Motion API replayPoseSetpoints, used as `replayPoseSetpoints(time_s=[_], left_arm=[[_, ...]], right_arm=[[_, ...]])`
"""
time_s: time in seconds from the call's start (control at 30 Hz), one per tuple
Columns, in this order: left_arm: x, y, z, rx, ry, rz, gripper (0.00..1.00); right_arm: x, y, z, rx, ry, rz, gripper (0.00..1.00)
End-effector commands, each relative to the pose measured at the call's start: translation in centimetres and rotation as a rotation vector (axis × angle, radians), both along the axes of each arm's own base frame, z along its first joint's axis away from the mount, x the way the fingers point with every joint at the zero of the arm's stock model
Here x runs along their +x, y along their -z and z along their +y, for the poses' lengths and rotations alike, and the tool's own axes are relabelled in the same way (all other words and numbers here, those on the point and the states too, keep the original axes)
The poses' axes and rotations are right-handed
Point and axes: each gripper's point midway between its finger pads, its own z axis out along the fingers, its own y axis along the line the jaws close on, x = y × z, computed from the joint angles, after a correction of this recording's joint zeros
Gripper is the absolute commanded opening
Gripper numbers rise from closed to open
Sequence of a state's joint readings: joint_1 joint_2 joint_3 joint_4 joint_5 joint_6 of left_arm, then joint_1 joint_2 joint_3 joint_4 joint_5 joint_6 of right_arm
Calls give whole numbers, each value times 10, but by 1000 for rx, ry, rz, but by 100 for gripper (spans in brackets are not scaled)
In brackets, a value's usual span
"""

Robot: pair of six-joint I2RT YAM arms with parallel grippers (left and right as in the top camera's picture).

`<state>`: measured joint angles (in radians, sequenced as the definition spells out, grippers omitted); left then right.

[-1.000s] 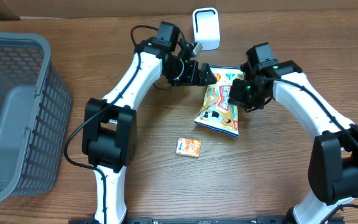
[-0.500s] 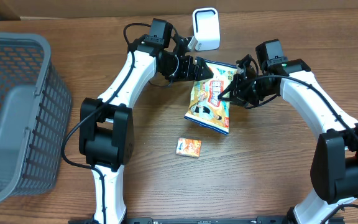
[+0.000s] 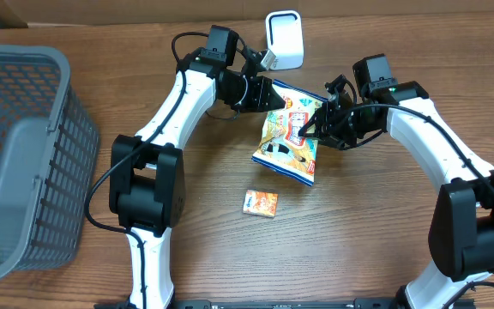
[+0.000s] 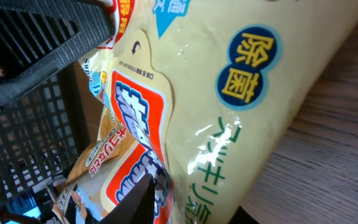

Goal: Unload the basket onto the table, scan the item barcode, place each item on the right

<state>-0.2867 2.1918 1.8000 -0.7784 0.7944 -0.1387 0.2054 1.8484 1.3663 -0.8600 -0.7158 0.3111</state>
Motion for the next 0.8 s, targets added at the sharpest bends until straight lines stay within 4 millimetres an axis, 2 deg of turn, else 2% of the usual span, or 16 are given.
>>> replayPoseSetpoints(time_s=[0.0,0.1,0.2,0.27,0.33,0.43,0.53,0.6,0.67,0.77], left_arm=[[-1,-4,6,-26,-6,21,4],[5,-2,23,20,-63,39,4],[15,5,55,163,-197,72,4],[19,2,71,227,-253,80,4],[20,-3,78,254,-285,91,4],[21,-12,79,250,-306,103,4],[24,-13,81,269,-351,116,4],[27,-6,96,341,-448,141,4],[31,3,119,443,-568,157,5],[34,7,145,526,-675,165,15]], right_arm=[[15,-13,-12,-73,29,-73,42],[22,-12,-30,-199,18,-125,68],[28,-21,-46,-320,-22,-189,84],[32,-31,-52,-381,-43,-223,87],[36,-44,-53,-420,-79,-271,88],[37,-57,-41,-457,-149,-339,90],[31,-56,-22,-514,-229,-390,96],[26,-54,-9,-563,-268,-415,98],[19,-53,4,-637,-309,-451,100],[9,-52,25,-727,-371,-509,100]])
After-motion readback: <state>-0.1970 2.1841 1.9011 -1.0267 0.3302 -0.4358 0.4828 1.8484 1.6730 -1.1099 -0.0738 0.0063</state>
